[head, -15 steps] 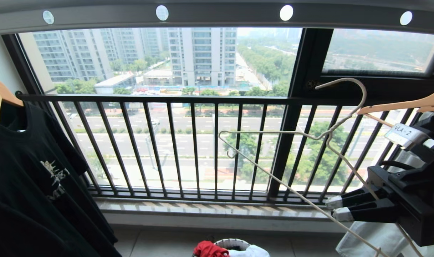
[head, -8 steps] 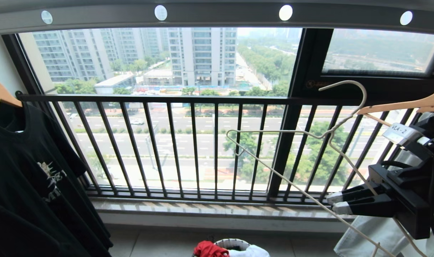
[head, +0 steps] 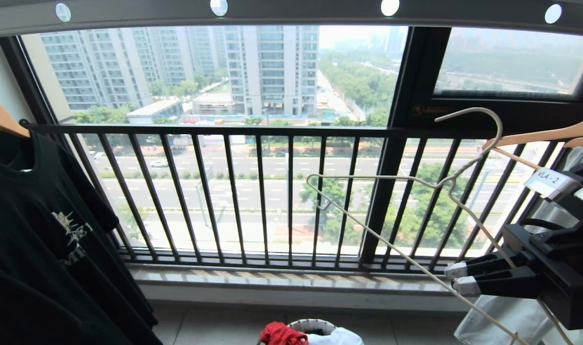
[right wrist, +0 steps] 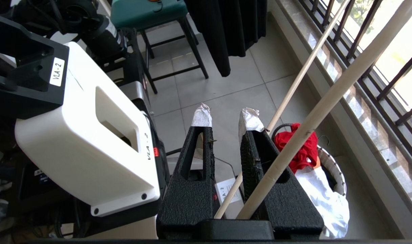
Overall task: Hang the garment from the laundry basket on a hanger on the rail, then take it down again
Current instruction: Pick up clothes from the basket
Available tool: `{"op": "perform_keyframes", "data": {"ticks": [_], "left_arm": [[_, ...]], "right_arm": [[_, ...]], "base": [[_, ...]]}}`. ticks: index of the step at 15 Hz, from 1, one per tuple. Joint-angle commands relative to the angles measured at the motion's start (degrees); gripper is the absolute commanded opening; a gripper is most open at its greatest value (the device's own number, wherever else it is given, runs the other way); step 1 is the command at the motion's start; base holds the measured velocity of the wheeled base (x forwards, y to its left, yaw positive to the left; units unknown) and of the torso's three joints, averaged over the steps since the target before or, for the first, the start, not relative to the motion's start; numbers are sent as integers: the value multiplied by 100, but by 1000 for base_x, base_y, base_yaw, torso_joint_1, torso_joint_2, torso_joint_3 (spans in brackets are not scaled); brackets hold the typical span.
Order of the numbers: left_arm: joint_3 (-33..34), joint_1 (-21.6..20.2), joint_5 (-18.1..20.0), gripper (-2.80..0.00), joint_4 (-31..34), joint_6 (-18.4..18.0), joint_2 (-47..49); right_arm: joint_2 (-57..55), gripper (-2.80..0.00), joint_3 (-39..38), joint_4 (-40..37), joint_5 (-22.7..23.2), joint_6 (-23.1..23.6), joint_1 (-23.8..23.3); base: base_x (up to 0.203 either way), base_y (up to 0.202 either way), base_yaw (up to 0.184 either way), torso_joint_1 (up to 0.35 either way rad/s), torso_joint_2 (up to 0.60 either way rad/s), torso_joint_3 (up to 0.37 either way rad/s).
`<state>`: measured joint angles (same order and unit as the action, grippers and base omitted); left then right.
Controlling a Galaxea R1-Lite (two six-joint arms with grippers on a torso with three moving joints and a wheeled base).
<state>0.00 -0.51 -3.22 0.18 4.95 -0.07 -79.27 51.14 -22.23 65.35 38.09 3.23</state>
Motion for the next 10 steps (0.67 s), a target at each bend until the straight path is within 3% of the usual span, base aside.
{"op": "perform_keyframes", "data": {"ticks": [1, 10], "left_arm": [[0, -2, -3, -280, -1, 6, -1], [0, -2, -3, -280, -1, 6, -1]], "right_arm": [[129, -280, -43, -10, 39, 23, -39], [281, -280, -69, -9, 48, 30, -95]], "base": [[0, 0, 0, -124, 286, 149], [0, 0, 0, -142, 309, 164]]}}
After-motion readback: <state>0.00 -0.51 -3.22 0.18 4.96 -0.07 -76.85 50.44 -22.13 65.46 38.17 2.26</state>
